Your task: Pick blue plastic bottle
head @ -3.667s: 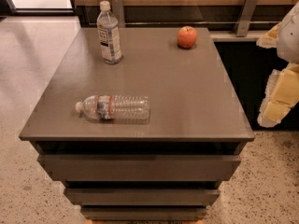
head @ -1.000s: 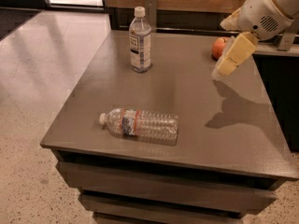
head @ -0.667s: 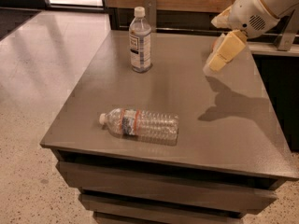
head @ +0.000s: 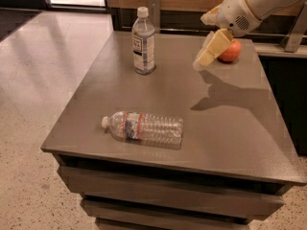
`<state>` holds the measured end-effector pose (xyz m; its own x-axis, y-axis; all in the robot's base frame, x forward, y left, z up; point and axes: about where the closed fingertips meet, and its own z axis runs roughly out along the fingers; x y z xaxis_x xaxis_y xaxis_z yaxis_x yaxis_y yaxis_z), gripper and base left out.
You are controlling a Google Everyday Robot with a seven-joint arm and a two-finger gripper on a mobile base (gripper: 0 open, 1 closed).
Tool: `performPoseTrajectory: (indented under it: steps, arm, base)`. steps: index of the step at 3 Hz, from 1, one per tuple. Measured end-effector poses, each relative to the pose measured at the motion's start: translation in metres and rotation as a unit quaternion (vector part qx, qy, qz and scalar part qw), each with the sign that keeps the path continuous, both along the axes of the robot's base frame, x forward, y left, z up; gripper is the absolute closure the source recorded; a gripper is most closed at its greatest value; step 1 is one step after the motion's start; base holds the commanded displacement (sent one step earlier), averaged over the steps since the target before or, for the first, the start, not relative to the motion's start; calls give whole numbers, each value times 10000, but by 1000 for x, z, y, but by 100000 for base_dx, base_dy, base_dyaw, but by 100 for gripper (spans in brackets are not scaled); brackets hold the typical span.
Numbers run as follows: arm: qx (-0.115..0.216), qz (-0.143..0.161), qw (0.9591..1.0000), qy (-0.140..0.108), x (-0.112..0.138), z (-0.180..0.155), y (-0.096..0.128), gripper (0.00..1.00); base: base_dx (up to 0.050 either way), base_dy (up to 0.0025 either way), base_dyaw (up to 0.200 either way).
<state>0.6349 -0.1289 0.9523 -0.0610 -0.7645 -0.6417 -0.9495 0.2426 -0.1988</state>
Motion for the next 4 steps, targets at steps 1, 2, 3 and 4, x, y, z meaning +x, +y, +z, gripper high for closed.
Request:
performPoseTrajectory:
  steps: [1, 2, 3, 4]
  arm:
    - [290, 39, 9996, -60, 20, -10, 11, 0]
    - [668, 122, 9976, -144, 40, -19, 30, 0]
    - [1036, 245, 9940, -240, 57, -23, 52, 0]
    - [1300, 406, 9902, -304, 68, -26, 75, 0]
  base:
    - [0, 0, 0]
    - [0, 0, 0]
    - [0, 0, 0]
    - [0, 0, 0]
